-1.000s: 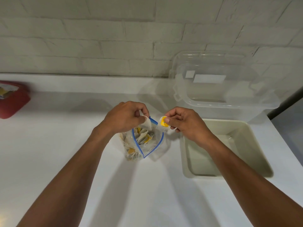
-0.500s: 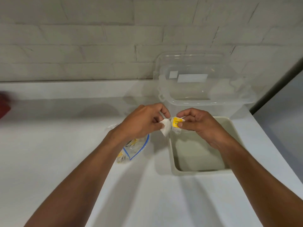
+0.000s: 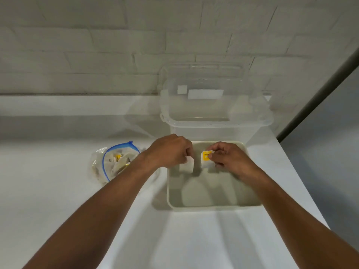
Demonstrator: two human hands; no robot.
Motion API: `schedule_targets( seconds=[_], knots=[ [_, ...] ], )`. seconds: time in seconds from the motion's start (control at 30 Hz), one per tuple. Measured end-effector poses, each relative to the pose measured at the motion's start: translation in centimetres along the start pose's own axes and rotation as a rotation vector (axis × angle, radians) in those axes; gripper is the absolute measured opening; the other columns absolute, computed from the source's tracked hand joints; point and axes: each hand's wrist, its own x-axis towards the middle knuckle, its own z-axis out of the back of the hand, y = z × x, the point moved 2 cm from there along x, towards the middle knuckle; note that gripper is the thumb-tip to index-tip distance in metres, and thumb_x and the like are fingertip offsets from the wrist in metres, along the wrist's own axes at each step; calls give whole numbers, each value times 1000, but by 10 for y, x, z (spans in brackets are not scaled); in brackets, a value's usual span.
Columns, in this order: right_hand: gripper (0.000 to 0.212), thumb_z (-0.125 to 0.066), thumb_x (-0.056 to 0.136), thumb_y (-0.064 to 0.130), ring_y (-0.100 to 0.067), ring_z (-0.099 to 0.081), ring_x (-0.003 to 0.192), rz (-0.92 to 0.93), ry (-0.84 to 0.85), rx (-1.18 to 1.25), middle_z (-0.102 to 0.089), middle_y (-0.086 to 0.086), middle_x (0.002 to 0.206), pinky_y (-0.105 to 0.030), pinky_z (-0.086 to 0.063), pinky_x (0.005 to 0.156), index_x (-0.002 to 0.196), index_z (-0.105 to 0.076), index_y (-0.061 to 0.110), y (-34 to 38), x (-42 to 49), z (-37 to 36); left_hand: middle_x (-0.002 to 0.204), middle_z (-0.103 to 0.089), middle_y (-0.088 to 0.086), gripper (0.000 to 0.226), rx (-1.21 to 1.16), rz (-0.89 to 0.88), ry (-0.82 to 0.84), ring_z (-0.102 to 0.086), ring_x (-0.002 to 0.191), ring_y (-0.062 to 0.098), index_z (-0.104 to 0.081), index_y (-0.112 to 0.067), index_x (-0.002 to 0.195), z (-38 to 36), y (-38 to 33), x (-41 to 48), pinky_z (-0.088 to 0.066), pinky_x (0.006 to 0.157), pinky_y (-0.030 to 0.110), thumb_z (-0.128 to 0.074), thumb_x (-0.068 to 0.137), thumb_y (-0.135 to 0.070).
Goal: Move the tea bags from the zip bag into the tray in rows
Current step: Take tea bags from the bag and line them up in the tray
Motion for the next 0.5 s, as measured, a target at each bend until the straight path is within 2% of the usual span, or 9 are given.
schedule_targets(
  seconds=[0.1,0.13,0.23,0.3,0.4,0.5],
  knots=[
    [11,-73,86,9,-2,-50,54,-31,1,-98,-60,8,64,-16,-39,51,96,-69,9,-16,17,-2,91,-62,-9,12,244,52,16,-61,95,19,-61,-35,80,-14,-10,13,-44,71,30,-60,85,-24],
    [11,-76,83,13,-3,-51,58,-22,-8,-128,-61,8,66,-19,-40,54,92,-70,13,-19,23,-4,95,-64,-7,8,296,72,6,-62,96,21,-65,-34,85,-17,-12,17,-44,73,30,-61,84,-26],
    [10,-79,76,23,-11,-60,67,10,-47,-227,-68,10,71,-34,-51,70,82,-71,25,-25,42,-15,103,-69,-6,16,404,111,-56,-65,97,21,-72,-36,98,-22,-13,29,-49,79,32,-63,85,-31],
    [8,-78,79,25,-15,-66,76,26,-60,-333,-72,8,79,-34,-53,79,85,-72,24,-25,48,-21,103,-69,-5,18,441,146,-91,-66,93,21,-72,-34,102,-23,-12,33,-47,74,31,-60,89,-28],
    [15,-80,79,28,-18,-69,84,29,-35,-381,-74,3,84,-33,-54,81,87,-71,19,-27,49,-30,100,-70,-4,18,476,183,-71,-67,91,21,-71,-31,103,-23,-8,35,-47,73,30,-59,91,-25],
    [8,-76,81,24,-20,-69,82,29,-43,-445,-73,3,81,-35,-56,78,82,-69,20,-30,52,-36,97,-69,-3,15,533,206,-7,-67,87,21,-71,-29,100,-20,-6,35,-50,71,30,-58,92,-25]
  ],
)
